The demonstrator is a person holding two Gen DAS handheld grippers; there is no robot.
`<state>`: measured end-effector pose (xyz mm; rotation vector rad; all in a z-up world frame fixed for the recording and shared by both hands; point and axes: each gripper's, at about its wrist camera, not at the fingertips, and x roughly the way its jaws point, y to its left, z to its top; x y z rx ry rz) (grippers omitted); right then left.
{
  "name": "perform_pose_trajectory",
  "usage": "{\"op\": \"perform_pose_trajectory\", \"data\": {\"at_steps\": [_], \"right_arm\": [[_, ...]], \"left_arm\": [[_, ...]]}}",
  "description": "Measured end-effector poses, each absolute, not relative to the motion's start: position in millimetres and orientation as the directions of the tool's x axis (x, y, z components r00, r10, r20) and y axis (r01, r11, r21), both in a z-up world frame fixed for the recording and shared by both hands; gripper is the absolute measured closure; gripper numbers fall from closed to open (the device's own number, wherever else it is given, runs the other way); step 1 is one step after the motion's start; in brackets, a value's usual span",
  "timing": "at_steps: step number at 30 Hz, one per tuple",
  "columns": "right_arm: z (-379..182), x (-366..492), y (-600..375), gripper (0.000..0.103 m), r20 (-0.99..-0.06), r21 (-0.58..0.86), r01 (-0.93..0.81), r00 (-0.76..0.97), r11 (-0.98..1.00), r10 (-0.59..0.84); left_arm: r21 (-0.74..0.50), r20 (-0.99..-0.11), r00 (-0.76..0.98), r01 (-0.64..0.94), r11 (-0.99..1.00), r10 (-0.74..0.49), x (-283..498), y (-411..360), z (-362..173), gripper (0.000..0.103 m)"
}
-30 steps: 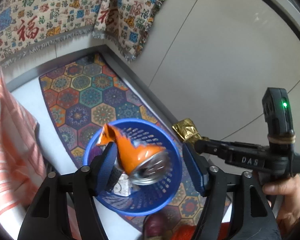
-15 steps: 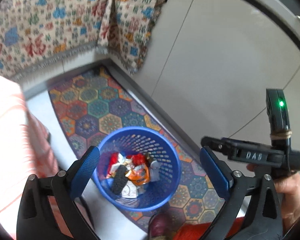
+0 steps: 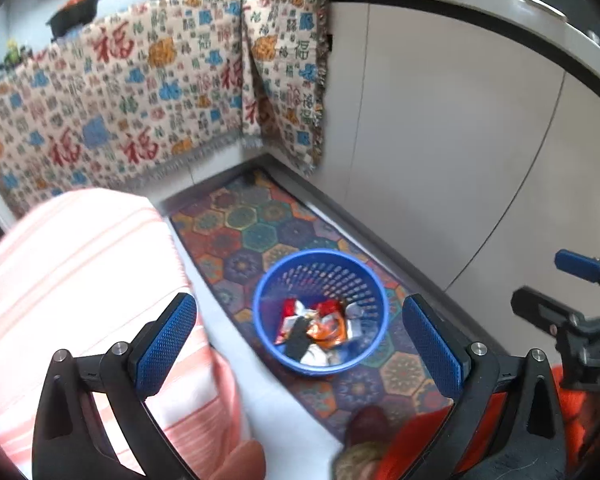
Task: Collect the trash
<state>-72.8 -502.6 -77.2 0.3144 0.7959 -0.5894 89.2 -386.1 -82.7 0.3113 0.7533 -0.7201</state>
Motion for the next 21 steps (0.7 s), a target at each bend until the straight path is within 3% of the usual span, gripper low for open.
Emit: {"op": "perform_pose_trajectory", "data": {"at_steps": [11, 16, 21], "right_arm": [[-51, -94, -459, 0.001, -0.74, 0.0, 0.58, 0.548, 0.815, -0.39], [-50, -94, -448, 0.001, -0.756, -0.019, 0.572, 0.528, 0.82, -0.386], [-48, -95, -440, 0.001, -0.761, -0.038, 0.57, 0.516, 0.821, -0.394]], "left_arm": [[0.024, -0.687, 0.559, 0.656, 0.754, -0.465, 75, -365, -61, 0.0], [0.06, -0.708, 0.562, 0.651, 0.757, -0.428, 71, -363, -61, 0.0], [0.02, -0.729, 0.521, 0.665, 0.747, -0.444, 73, -360, -61, 0.0]]}}
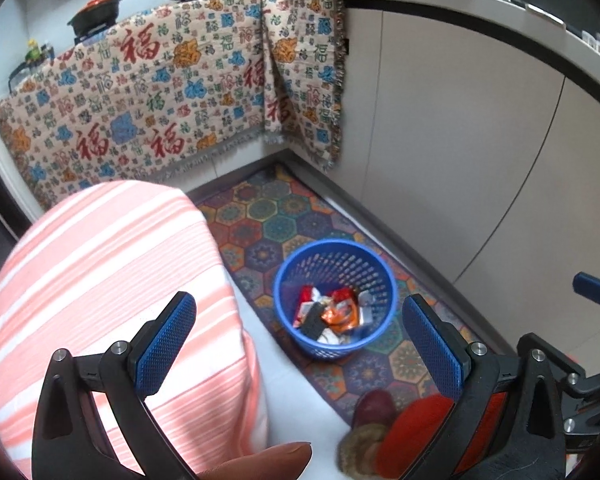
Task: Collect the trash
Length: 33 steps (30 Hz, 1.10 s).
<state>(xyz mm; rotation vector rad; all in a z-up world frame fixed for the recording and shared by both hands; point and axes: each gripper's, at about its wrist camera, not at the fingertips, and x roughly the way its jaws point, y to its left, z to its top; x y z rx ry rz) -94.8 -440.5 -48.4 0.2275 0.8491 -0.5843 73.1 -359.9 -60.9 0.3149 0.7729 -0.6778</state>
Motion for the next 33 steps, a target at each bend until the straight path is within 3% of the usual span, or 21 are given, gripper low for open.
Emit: {"op": "perform_pose_trajectory", "data": {"at_steps": [33], "right_arm": [[-52.4, -93.4, -436.0, 0.001, -0.782, 0.002, 0.572, 0.512, 0.82, -0.355]], "left_arm": [[-0.008, -0.753, 0.481, 0.674, 0.739, -0.448, 72.6, -359.9, -70.6, 0.001]]}}
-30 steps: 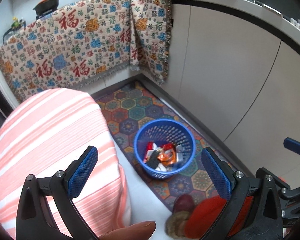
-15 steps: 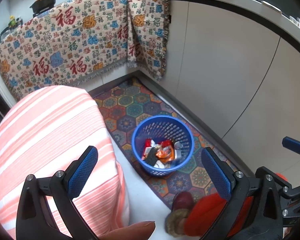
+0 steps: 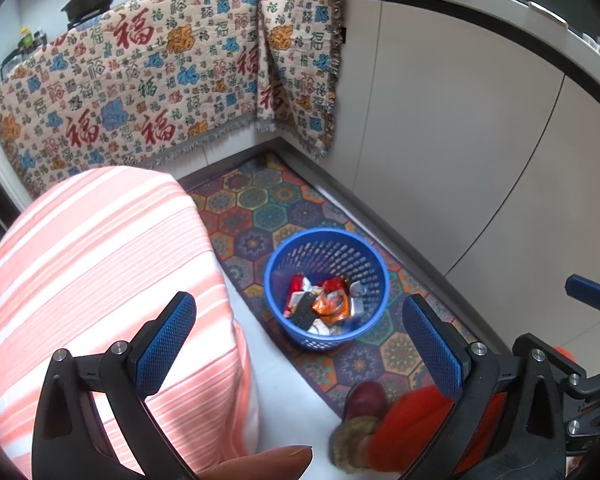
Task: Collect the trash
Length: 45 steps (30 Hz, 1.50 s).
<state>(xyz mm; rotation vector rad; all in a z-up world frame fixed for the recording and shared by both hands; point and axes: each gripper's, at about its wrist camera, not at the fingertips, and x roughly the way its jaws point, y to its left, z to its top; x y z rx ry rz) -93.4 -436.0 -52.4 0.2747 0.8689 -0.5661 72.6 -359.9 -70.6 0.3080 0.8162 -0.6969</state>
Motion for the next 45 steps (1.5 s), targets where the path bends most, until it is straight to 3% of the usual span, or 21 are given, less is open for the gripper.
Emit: {"op": "perform_pose_trajectory", "data": {"at_steps": [45], "right_arm": [[-57, -91, -426, 0.001, -0.789, 0.008, 0.574, 0.507, 0.819, -0.348]], "left_arm": [[-0.009, -0.764, 0.473, 0.673, 0.74, -0.44, 74, -360, -74, 0.001]]}}
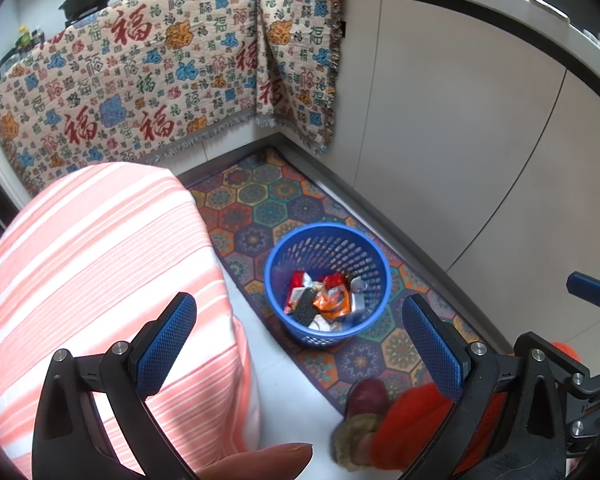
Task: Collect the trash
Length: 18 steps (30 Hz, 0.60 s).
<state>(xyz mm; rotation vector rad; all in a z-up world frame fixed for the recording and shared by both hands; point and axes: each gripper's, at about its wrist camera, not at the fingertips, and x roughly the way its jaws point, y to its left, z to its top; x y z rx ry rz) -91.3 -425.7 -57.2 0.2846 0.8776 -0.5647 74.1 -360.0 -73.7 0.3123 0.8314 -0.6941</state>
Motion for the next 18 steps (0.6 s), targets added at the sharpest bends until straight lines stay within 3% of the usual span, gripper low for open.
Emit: {"op": "perform_pose_trajectory", "data": {"at_steps": [18], "right_arm": [[-58.1, -92.0, -428.4, 0.001, -0.794, 0.008, 0.578, 0.5, 0.816, -0.346]], "left_arm": [[-0.01, -0.768, 0.466, 0.677, 0.736, -0.44, 75.3, -361.0, -75.5, 0.001]]}}
